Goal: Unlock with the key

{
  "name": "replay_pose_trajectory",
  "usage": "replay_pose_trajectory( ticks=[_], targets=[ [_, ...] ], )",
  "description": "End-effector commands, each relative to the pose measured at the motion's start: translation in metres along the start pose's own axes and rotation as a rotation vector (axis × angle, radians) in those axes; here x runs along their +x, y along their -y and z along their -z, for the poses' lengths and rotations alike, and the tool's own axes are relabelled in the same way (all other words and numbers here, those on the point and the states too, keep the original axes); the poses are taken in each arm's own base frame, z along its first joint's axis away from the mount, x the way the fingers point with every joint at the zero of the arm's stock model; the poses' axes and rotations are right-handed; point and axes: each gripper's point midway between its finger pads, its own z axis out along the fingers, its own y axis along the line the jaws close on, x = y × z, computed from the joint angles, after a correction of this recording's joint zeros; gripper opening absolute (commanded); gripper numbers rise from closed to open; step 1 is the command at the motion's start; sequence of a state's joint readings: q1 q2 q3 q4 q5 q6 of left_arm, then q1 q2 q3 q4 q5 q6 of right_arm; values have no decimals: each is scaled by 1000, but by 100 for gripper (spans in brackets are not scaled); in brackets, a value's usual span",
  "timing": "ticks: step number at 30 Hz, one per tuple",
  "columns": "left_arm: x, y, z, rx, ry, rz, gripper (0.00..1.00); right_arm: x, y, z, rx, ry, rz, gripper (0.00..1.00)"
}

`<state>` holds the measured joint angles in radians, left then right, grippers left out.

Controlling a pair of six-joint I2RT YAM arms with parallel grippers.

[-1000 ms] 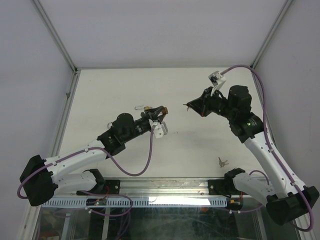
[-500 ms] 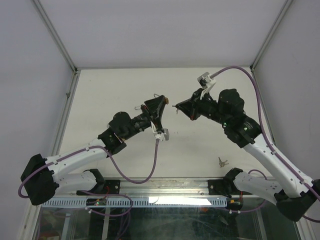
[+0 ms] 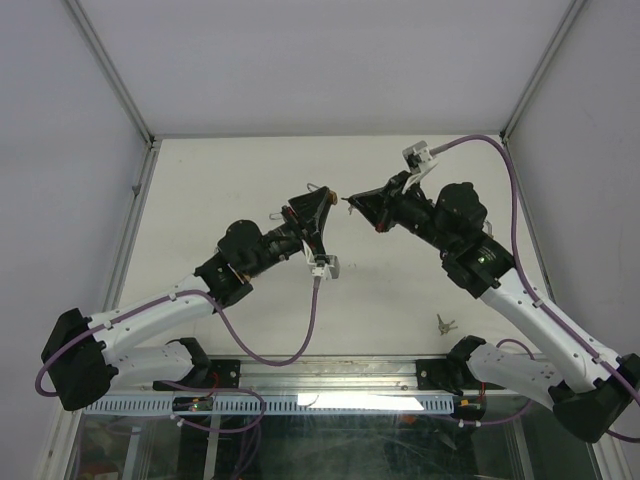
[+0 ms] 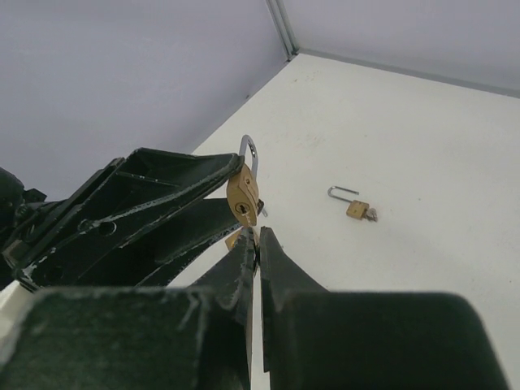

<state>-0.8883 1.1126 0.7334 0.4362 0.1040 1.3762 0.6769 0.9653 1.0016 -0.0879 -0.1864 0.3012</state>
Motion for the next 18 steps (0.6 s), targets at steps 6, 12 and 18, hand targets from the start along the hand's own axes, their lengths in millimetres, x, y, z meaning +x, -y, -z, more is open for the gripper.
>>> replay_pose_trajectory(
  ticks=[6,12,18],
  targets=[
    [2,-41,-3,-92,-31,-11,0,-31,-14,-4,-53,129,-20,0],
    [6,-43,-5,-89,-52,3,0,-32,-14,-9,-57,132,-15,0],
    [5,-43,-5,-90,-50,3,0,-29,-11,-7,-45,129,0,0]
  ],
)
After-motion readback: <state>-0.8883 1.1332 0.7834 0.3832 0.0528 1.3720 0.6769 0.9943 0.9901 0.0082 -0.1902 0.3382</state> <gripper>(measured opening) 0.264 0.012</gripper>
